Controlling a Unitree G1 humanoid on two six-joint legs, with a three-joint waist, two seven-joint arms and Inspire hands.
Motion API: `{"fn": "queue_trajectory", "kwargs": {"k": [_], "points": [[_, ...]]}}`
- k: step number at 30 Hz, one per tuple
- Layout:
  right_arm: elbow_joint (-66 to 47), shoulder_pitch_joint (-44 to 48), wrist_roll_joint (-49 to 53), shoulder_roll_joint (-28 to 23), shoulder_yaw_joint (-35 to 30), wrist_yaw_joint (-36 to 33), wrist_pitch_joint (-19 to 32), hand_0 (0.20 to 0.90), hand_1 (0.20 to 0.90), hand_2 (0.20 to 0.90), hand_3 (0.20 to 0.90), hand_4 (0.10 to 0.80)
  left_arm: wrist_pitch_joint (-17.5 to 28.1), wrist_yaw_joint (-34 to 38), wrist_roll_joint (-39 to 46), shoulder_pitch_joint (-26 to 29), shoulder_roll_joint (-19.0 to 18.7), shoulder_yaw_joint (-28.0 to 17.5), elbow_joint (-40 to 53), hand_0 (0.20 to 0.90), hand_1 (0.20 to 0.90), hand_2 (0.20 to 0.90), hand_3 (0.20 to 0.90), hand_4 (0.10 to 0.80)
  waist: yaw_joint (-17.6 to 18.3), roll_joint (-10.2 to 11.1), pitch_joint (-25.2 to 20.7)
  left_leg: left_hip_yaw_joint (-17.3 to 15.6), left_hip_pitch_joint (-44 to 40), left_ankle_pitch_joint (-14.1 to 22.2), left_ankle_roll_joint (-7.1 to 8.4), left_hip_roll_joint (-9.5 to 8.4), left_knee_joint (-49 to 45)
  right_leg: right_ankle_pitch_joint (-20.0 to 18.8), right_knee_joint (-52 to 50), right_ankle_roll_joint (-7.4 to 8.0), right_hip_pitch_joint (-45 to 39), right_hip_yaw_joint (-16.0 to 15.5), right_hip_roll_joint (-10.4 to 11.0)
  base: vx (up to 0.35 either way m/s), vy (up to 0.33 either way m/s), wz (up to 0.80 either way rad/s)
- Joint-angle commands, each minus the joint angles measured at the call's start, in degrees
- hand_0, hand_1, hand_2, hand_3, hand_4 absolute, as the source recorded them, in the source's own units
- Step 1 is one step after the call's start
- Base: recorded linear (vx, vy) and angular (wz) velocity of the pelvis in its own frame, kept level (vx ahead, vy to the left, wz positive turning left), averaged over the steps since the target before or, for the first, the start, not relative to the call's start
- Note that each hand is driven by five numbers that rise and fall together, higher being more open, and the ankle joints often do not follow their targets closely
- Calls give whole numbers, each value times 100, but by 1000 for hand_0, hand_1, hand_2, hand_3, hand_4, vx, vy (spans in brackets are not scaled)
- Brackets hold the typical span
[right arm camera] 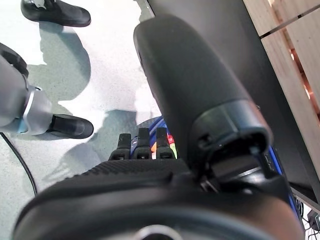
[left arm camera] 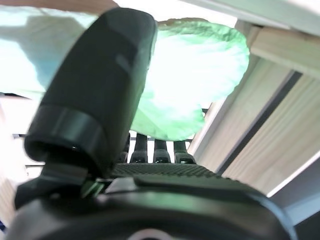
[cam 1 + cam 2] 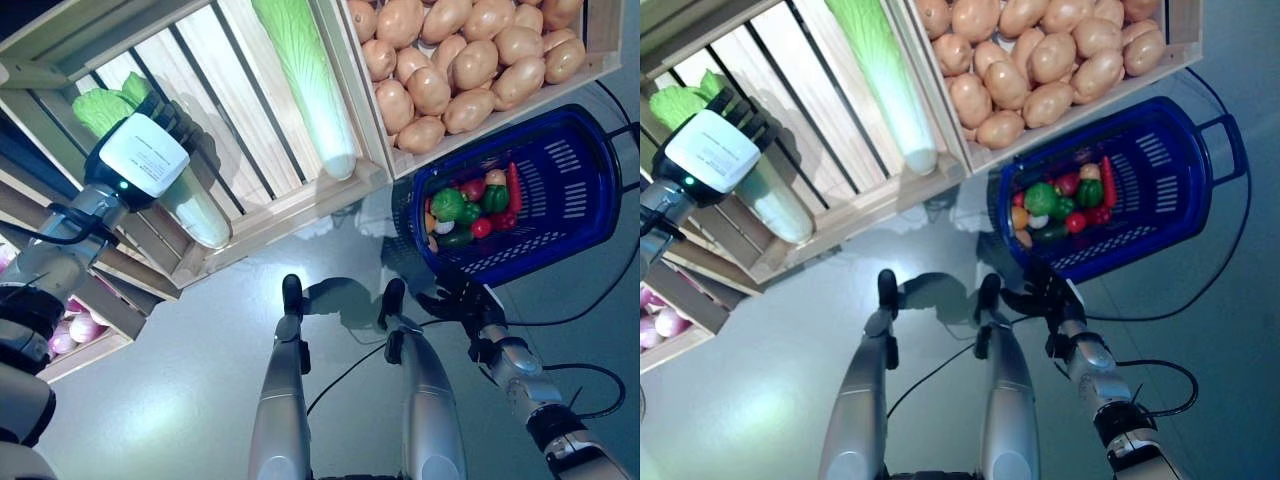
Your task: Put vegetables into the basket
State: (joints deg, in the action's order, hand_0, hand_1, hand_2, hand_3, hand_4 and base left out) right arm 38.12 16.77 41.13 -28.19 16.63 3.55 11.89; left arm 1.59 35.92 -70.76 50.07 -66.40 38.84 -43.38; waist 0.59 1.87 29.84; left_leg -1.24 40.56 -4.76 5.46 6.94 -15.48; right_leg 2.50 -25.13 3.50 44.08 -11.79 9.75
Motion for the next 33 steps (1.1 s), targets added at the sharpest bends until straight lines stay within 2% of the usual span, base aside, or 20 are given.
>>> {"fn": "queue_trajectory", "kwargs": {"k": [1,6,7,8,9,10,12,13,27,31,33], "points": [[-678,-603,111,-294,-251,-259,411,900,900,900,900,800,-425,546,427,287,-631,-908,296,900,900,900,900,800,22,103,-5,-150,455,125,30,51,-481,117,142,73,-372,-45,136,0,0,0],[-902,-696,99,-303,-269,-367,348,900,900,900,900,800,-312,502,450,112,-643,-987,420,900,900,900,900,800,9,112,-5,-99,533,167,-2,33,-555,131,29,78,-270,-32,166,-2,22,6],[-915,-706,96,-308,-269,-371,347,900,900,900,900,800,-300,511,464,87,-645,-992,422,858,858,858,858,772,5,110,-5,-87,542,174,-6,28,-567,136,6,80,-254,-29,170,0,0,0],[-926,-719,77,-309,-274,-360,356,900,900,900,900,800,-271,475,419,36,-625,-1014,426,707,707,707,707,671,3,109,-5,-72,549,173,-11,23,-561,125,13,88,-244,-27,178,0,0,0],[-971,-732,58,-315,-289,-372,348,900,900,900,900,800,-305,428,453,-1,-657,-1009,502,594,594,594,594,596,2,107,-5,-65,550,169,-14,17,-554,106,33,98,-245,-31,183,0,0,0],[-985,-730,66,-326,-288,-377,368,900,900,900,900,800,-319,434,479,-9,-651,-1010,491,568,568,568,568,579,4,106,-5,-68,565,169,-14,16,-548,110,36,98,-230,-29,182,0,0,0],[-1013,-726,90,-346,-293,-413,375,900,900,900,900,800,-270,393,548,1,-685,-1000,479,345,345,345,345,430,-5,100,-5,-68,584,178,-16,18,-560,124,3,95,-206,-20,180,0,0,0],[-1026,-734,100,-359,-299,-420,369,900,900,900,900,800,-251,370,616,11,-712,-978,486,300,300,300,300,400,-6,98,-5,-60,591,180,-17,19,-564,130,-18,97,-195,-16,178,0,0,0],[-1045,-809,236,-372,-325,-337,428,900,900,900,900,800,-358,349,927,-34,-747,-1006,574,300,300,300,300,400,-10,139,-5,-106,444,190,2,11,-548,106,86,121,-407,-85,202,4,-5,0],[-1085,-874,262,-315,-327,-302,451,900,900,900,900,800,-367,1146,1573,-215,-709,-1240,596,300,300,300,300,400,-8,172,-5,-160,206,158,37,13,-434,75,293,127,-703,-132,166,40,-42,0],[-1078,-915,237,-273,-325,-262,461,900,900,900,900,800,-233,1470,1748,-258,-667,-1408,603,300,300,300,300,400,-6,184,-5,-181,67,142,57,11,-369,46,419,131,-867,-177,155,51,-64,-3]]}}
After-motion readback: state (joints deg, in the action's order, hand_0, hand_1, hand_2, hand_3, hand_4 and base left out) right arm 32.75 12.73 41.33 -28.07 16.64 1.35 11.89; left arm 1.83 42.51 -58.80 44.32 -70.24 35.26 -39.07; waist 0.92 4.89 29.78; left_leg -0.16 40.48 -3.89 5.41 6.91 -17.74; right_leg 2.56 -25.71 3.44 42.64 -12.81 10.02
